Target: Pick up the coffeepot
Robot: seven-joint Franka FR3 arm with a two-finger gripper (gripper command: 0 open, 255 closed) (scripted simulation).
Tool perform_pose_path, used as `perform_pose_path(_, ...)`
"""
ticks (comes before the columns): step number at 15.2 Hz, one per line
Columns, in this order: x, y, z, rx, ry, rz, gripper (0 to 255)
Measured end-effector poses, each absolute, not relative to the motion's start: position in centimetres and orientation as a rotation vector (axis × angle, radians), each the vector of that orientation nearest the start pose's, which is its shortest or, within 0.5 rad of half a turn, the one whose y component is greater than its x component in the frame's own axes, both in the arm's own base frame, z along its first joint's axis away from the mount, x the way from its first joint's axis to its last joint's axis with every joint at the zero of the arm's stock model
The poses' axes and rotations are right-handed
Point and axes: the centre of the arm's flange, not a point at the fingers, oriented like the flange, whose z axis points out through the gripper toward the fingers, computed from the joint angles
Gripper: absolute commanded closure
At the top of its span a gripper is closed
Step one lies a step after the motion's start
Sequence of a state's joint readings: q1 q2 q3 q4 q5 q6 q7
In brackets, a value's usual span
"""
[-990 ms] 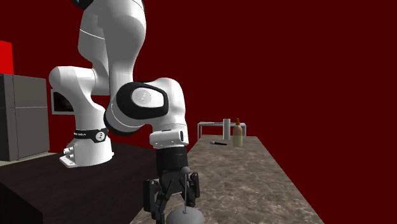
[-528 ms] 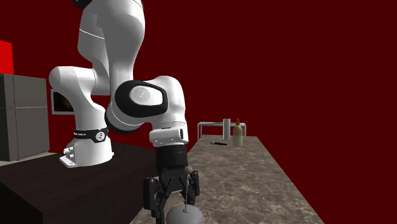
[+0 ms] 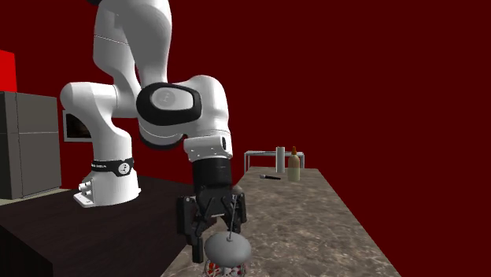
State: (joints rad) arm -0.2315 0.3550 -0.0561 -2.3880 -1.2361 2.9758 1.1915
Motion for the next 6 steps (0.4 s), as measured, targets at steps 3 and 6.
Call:
perform_pose_path(3, 47.9, -7.4, 19.1, -3.297, 0.444, -0.524, 255)
perform_pose_path(6, 47.9, -7.5, 20.6, -3.298, 0.444, -0.524, 255)
